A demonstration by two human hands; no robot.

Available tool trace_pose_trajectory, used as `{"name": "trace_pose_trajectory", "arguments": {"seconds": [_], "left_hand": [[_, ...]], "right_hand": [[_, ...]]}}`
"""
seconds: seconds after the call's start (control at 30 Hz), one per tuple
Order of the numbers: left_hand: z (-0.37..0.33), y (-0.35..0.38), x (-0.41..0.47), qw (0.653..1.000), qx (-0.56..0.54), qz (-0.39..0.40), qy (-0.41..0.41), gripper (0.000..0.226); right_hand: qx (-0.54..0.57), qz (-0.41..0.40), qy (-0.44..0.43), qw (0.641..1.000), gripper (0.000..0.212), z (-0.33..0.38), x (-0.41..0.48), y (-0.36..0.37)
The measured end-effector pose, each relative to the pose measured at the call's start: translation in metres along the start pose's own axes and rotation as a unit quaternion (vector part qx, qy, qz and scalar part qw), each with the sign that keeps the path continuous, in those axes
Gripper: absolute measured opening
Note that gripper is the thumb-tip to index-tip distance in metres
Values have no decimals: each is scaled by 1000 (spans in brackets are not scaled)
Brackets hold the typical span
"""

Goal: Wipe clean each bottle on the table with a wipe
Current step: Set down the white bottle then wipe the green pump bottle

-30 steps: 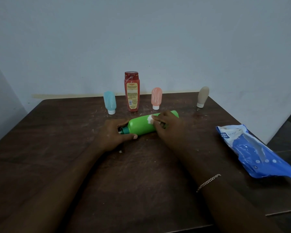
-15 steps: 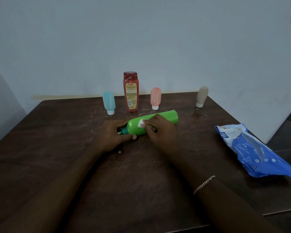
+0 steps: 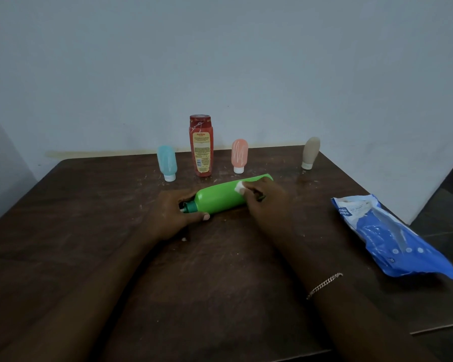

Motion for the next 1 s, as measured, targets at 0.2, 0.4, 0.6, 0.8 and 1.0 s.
{"name": "trace_pose_trajectory", "arguments": {"seconds": [0.2, 0.4, 0.6, 0.8, 1.0], "left_hand": [[-3, -3, -1, 993, 107, -18, 44, 57], [-15, 1, -2, 972, 207, -7, 112, 61], [-22, 6, -4, 958, 254, -13, 132, 58], [-18, -1, -6, 968, 227, -28, 98, 58], [-15, -4, 2, 977, 194, -30, 82, 60]], "right_hand": [[-25, -21, 71, 997, 20, -30, 15, -7], [-95, -11, 129, 987, 30, -43, 22, -14], [-61, 103, -57, 991, 20, 46, -17, 36], [-100, 89, -64, 989, 18, 20, 2, 24], [-114, 30, 111, 987, 34, -54, 38, -13]]}}
Point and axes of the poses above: each hand's wrist, its own x-axis towards the middle knuckle, its own y-axis out of the palm, z = x × y, the point moved 7 cm from there along x, towards the middle knuckle, and after that the axes turned 5 degrees about y, right-handed, at the moved point
